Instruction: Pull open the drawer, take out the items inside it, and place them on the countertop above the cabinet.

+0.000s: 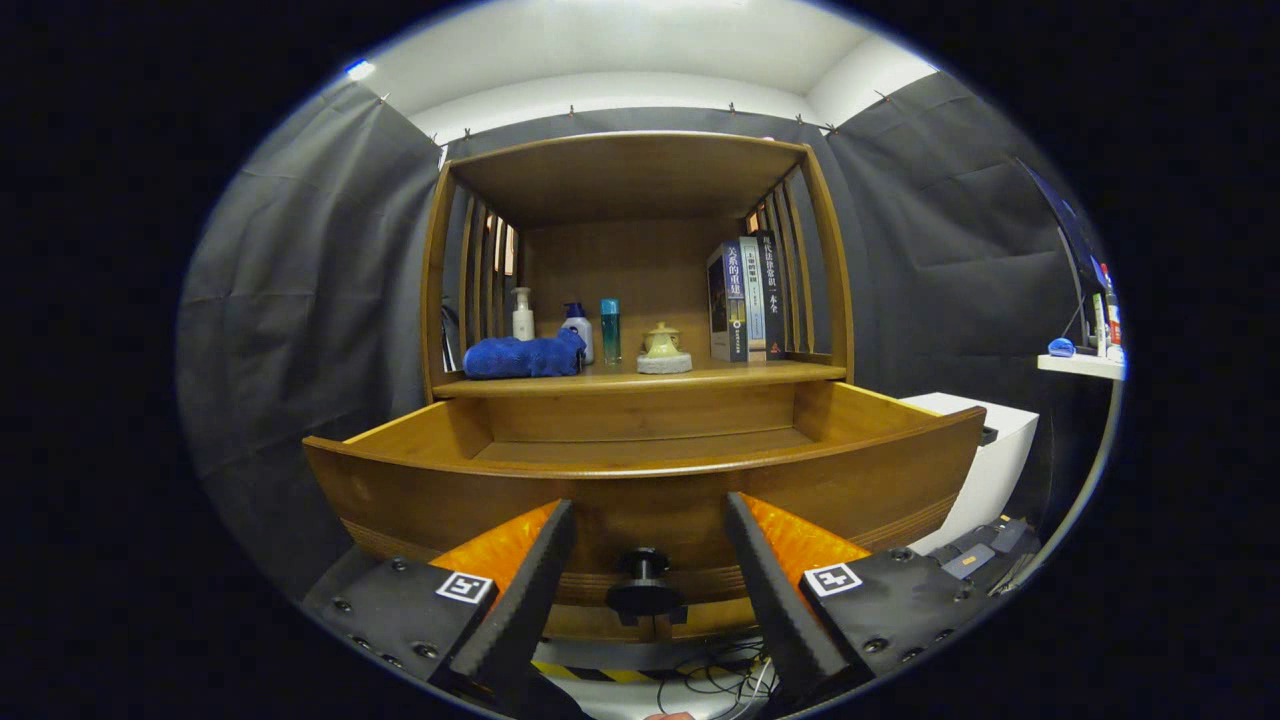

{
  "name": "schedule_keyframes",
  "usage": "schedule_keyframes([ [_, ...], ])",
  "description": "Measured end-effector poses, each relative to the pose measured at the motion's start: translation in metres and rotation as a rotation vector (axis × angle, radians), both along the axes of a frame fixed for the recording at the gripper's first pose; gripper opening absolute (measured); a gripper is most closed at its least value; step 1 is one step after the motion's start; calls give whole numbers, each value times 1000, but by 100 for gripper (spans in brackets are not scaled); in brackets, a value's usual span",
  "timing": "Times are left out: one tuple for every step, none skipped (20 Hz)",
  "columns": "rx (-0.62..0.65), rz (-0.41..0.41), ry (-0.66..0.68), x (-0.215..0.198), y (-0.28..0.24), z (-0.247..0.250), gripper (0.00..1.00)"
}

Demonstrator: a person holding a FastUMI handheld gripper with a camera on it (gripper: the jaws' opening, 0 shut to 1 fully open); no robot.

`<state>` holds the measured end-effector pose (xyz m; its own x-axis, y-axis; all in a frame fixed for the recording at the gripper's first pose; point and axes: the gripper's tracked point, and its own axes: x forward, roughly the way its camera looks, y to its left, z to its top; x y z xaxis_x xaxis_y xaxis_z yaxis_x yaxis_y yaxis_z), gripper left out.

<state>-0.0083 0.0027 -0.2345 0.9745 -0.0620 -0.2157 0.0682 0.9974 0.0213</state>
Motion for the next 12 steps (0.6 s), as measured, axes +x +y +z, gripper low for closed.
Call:
schedule_keyframes([
  [2, 3, 14, 2, 0, -6, 98],
  [10, 13, 45, 1, 2, -13, 98],
  [21, 5, 20, 7, 5, -16, 98],
  [17, 7, 22, 5, 1, -13, 98],
  [7, 9, 30, 4, 1, -16, 98],
  [-3, 10, 37, 2, 1, -19, 98],
  [-5, 11, 33, 2, 1, -18, 98],
  [3, 8, 33, 4, 1, -16, 98],
  [13, 9, 42, 6, 0, -17, 98],
  [23, 13, 48, 8, -1, -16, 98],
  [30, 17, 52, 11, -2, -16, 98],
  [35, 21, 54, 11, -3, -14, 98],
])
